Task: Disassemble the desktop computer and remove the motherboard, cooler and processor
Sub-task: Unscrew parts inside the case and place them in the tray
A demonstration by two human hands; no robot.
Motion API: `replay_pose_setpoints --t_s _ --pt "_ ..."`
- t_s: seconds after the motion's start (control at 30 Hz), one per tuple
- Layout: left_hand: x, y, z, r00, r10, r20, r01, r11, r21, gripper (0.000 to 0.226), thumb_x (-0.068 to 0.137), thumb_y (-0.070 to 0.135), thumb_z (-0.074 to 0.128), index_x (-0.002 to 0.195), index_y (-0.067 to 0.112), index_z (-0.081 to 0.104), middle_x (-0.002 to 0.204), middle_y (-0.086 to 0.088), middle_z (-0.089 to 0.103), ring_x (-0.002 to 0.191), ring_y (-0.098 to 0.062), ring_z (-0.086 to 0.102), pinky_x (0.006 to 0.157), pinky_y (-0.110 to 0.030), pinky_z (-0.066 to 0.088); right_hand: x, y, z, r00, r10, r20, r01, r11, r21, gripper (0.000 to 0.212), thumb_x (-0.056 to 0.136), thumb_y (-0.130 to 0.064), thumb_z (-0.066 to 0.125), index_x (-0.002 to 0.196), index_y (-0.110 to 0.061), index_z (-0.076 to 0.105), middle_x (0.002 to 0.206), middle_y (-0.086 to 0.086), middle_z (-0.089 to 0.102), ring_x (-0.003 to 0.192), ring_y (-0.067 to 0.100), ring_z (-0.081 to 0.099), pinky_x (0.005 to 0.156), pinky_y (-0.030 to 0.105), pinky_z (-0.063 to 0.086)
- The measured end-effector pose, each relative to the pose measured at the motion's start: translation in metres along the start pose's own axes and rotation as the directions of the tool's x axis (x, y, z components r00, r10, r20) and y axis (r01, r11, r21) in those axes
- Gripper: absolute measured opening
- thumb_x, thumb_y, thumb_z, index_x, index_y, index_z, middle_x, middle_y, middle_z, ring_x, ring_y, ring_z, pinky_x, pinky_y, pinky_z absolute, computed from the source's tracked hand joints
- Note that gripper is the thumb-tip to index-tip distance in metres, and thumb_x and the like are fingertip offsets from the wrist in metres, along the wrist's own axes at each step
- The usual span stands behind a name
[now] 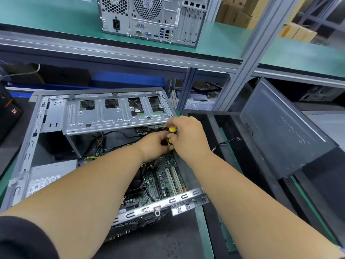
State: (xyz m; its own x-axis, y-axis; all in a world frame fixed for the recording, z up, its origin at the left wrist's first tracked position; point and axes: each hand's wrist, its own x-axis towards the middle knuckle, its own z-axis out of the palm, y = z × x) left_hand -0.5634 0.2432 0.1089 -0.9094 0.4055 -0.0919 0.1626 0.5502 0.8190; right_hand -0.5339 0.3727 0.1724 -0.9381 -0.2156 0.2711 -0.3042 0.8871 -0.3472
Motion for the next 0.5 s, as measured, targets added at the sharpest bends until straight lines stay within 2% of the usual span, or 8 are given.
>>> replay_pose_setpoints --t_s 0.07,0.13,0.2,0.23,0.3,0.37,0.5 --pt "-0.0009 -0.0010 0.0005 1.000 -0.017 -0.005 0.017 1.000 -0.011 0.012 0.089 0.013 0.061 0.100 0.017 0.059 0.103 -0.008 0.067 0.090 -0.017 0.057 0.076 -0.028 0.044 -0.0001 0.0001 0.0006 0.999 -0.021 0.028 0.019 0.999 0.038 0.034 0.082 -0.004 0.066 0.112 -0.019 0.069 0.115 -0.001 0.066 0.112 0.024 0.051 0.099 0.040 0.037" --pt "-0.0002 -0.0027 0.0005 1.000 -0.012 -0.026 0.013 1.000 0.018 0.007 0.089 0.010 0.061 0.090 0.017 0.059 0.091 -0.006 0.066 0.082 -0.017 0.053 0.069 -0.024 0.042 -0.0007 0.0002 0.0013 0.998 -0.051 0.043 0.048 0.997 0.068 0.038 0.080 0.000 0.063 0.114 -0.017 0.068 0.116 0.000 0.065 0.113 0.024 0.052 0.100 0.037 0.037" --pt "0.0007 -0.0032 -0.0003 0.999 -0.007 -0.040 0.010 0.997 0.080 0.021 0.087 0.008 0.061 0.075 0.022 0.051 0.075 0.003 0.057 0.074 -0.014 0.047 0.056 -0.016 0.035 -0.0018 0.0006 0.0022 0.997 -0.069 0.020 0.067 0.994 0.088 0.037 0.079 -0.007 0.068 0.115 -0.015 0.066 0.113 0.001 0.063 0.110 0.023 0.053 0.099 0.038 0.039" --pt "0.0015 -0.0029 -0.0006 0.999 -0.003 -0.035 0.006 0.994 0.107 0.025 0.086 0.007 0.061 0.073 0.023 0.047 0.073 0.004 0.054 0.073 -0.014 0.045 0.054 -0.016 0.033 -0.0021 0.0010 0.0028 0.998 -0.069 0.006 0.069 0.995 0.075 0.038 0.078 -0.016 0.074 0.115 -0.015 0.065 0.113 0.001 0.061 0.109 0.022 0.053 0.098 0.039 0.039" --pt "0.0030 -0.0026 -0.0004 1.000 0.003 -0.017 -0.001 0.990 0.139 0.025 0.085 0.010 0.062 0.076 0.025 0.045 0.075 0.005 0.052 0.069 -0.011 0.045 0.056 -0.016 0.033 -0.0017 0.0019 0.0048 0.998 -0.057 -0.021 0.057 0.998 0.005 0.041 0.076 -0.035 0.078 0.111 -0.019 0.063 0.109 -0.002 0.058 0.106 0.019 0.050 0.096 0.037 0.036" --pt "0.0033 -0.0016 -0.0004 1.000 -0.007 -0.011 0.009 0.987 0.162 0.027 0.084 0.017 0.064 0.077 0.031 0.042 0.075 0.009 0.053 0.067 -0.007 0.045 0.054 -0.014 0.033 -0.0003 0.0021 0.0056 0.998 -0.038 -0.041 0.035 0.997 -0.063 0.035 0.077 -0.043 0.076 0.103 -0.022 0.063 0.101 -0.006 0.059 0.101 0.017 0.049 0.091 0.036 0.032" --pt "0.0011 -0.0017 -0.0012 1.000 -0.006 -0.016 0.007 0.999 0.040 0.025 0.083 0.018 0.069 0.085 0.031 0.048 0.084 0.009 0.058 0.076 -0.007 0.050 0.059 -0.009 0.036 0.0004 0.0037 0.0059 0.999 -0.032 -0.036 0.028 0.995 -0.096 0.019 0.083 -0.032 0.071 0.101 -0.028 0.067 0.103 -0.011 0.064 0.105 0.016 0.051 0.092 0.036 0.028"
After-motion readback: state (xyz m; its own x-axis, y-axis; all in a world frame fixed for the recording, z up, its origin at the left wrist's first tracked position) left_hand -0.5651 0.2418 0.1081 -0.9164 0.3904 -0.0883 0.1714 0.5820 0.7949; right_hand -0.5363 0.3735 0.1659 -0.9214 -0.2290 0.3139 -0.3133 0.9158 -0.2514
